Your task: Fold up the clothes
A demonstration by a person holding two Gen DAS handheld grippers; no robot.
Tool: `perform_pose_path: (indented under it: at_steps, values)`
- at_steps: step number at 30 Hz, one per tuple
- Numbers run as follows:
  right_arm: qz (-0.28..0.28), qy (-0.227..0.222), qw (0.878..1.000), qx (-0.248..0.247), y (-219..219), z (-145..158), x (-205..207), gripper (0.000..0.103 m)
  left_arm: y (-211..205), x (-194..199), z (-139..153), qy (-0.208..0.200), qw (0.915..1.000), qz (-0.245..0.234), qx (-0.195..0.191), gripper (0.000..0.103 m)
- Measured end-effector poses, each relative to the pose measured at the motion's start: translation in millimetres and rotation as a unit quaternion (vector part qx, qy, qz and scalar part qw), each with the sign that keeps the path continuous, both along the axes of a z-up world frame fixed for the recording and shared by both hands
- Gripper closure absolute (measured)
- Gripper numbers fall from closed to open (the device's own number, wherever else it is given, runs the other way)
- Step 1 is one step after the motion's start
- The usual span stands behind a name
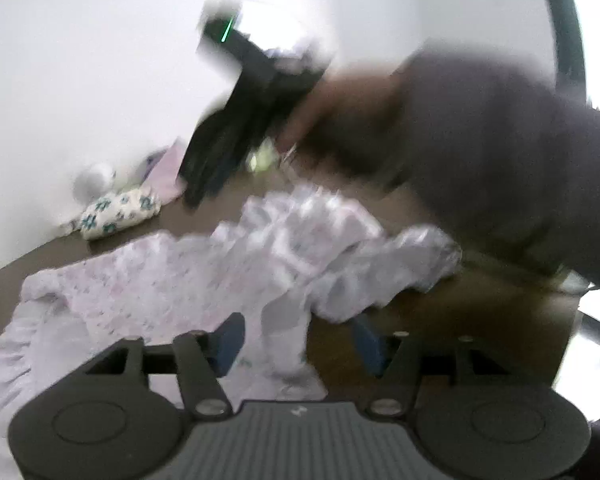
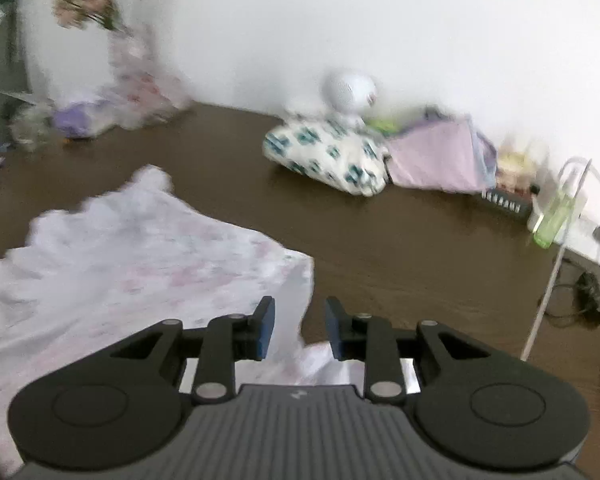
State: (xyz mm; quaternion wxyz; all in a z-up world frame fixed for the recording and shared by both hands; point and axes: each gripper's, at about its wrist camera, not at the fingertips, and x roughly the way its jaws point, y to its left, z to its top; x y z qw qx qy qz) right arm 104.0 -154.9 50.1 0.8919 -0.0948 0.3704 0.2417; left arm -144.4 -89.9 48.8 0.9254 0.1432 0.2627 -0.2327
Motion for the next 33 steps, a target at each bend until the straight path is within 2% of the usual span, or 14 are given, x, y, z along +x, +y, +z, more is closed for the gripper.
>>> perform_pose_path:
  at_steps: [2,4,7,9,10,12,13,14,16,20,27,30,31,33]
  values:
    - [0.007,0.000,1.000,0.007,-10,5,-24,0.075,-6,7,-7,0.028,0.9996,0.002,0.006,0.085]
    - [0.015,0.000,1.000,0.014,-20,11,-49,0.075,-7,10,-12,0.041,0.9990,0.014,0.008,0.098]
    - [0.026,0.003,0.999,0.026,-33,16,-85,0.088,2,13,-14,0.070,0.9972,0.017,-0.018,0.102]
    - [0.041,0.012,0.998,0.038,-33,3,-106,0.089,17,10,-6,0.090,0.9940,-0.013,-0.060,0.098]
    - [0.054,0.011,0.997,0.045,-33,0,-115,0.089,27,5,-1,0.094,0.9921,-0.036,-0.075,0.091]
    - [0.101,-0.004,0.993,0.063,-30,0,-136,0.088,47,-4,5,0.081,0.9924,-0.054,-0.076,0.060]
    - [0.131,-0.015,0.989,0.070,-30,0,-148,0.087,55,-6,4,0.076,0.9930,-0.057,-0.071,0.034]
    - [0.161,-0.026,0.984,0.070,-29,0,-158,0.086,61,-7,3,0.074,0.9936,-0.057,-0.064,0.026]
    - [0.199,-0.039,0.977,0.059,-25,-3,-170,0.085,75,-9,0,0.069,0.9947,-0.057,-0.051,0.027]
    - [0.200,-0.020,0.979,0.030,-12,-14,-172,0.085,101,-13,-5,0.058,0.9963,-0.058,-0.024,0.028]
    - [0.200,-0.043,0.975,0.090,-10,-14,-193,0.084,113,-17,-12,0.050,0.9949,-0.087,0.006,0.028]
    - [0.179,-0.036,0.981,0.062,3,-24,-185,0.085,113,-17,-13,0.049,0.9939,-0.099,0.014,0.028]
    - [0.177,-0.033,0.982,0.059,3,-26,-185,0.087,114,-17,-14,0.048,0.9935,-0.102,0.016,0.028]
    - [0.172,-0.026,0.983,0.053,4,-29,-184,0.100,114,-16,-14,0.047,0.9928,-0.108,0.023,0.028]
